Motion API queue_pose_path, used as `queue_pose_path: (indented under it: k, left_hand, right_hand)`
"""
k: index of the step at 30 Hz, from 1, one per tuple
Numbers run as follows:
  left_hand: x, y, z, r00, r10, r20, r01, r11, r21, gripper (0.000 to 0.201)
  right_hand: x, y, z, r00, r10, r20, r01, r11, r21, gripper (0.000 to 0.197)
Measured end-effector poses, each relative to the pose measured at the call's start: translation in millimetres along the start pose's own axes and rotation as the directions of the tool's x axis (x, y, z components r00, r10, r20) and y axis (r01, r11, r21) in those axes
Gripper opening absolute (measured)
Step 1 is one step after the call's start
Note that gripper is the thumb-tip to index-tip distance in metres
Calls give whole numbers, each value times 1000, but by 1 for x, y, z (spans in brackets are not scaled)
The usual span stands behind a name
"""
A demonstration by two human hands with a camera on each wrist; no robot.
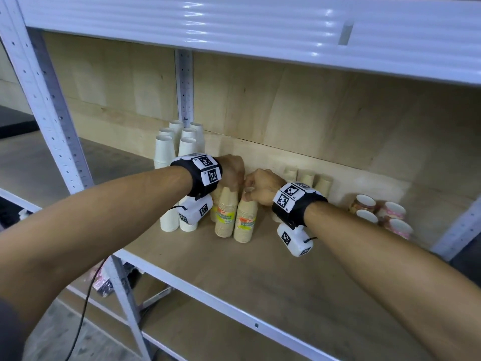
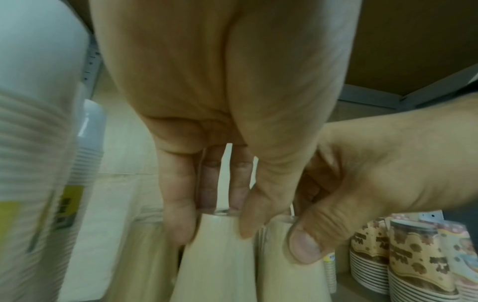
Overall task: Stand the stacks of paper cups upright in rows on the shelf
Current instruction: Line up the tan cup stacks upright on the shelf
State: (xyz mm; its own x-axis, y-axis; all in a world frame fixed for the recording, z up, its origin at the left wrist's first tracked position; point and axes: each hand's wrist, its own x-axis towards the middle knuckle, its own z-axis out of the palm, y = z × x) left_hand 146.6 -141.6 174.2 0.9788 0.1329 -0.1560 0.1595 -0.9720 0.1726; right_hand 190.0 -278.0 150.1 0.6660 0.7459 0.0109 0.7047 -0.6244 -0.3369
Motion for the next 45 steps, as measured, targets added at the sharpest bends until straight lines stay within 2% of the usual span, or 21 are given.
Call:
queue_pose_path:
  k: [2,6,10,14,23,35,40,45]
  left_hand:
    - [4,9,-3,1000,24,14,-24,1000,-4,34]
    - [13,34,-8,996,81,45,-80,997,-19,30]
    - [22,61,-8,990,139,17,-139,990,-15,28]
    - [35,86,-6,983,185,-7,-185,983,6,26]
    - [67,126,-3,956,293,-24,-293,955,-35,27]
    - [107,139,6,941,331,-71,-332,943,-12,29]
    - [117,138,10,936,348,-60,-348,937,-4,31]
    - [121,139,15,937,347,-27,-347,938,7,32]
  right_hand:
    - [-6,8,-7,1000,31,-5,-31,999,-15,32]
    - [-18,31,-19,996,82,-19,-82,996,-14,29]
    - [-30,54,-30,985,167,-42,-168,985,-32,31]
    - [-40,77,-39,971,231,-55,-235,970,-64,18]
    - [-55,121,-57,932,345,-112,-354,932,-73,25]
    - [-37,153,-55,927,342,-153,-356,931,-81,10]
    - [-21,162,-50,924,353,-148,-369,925,-94,22]
    - [-13,167,-46,920,363,-149,-374,926,-49,19]
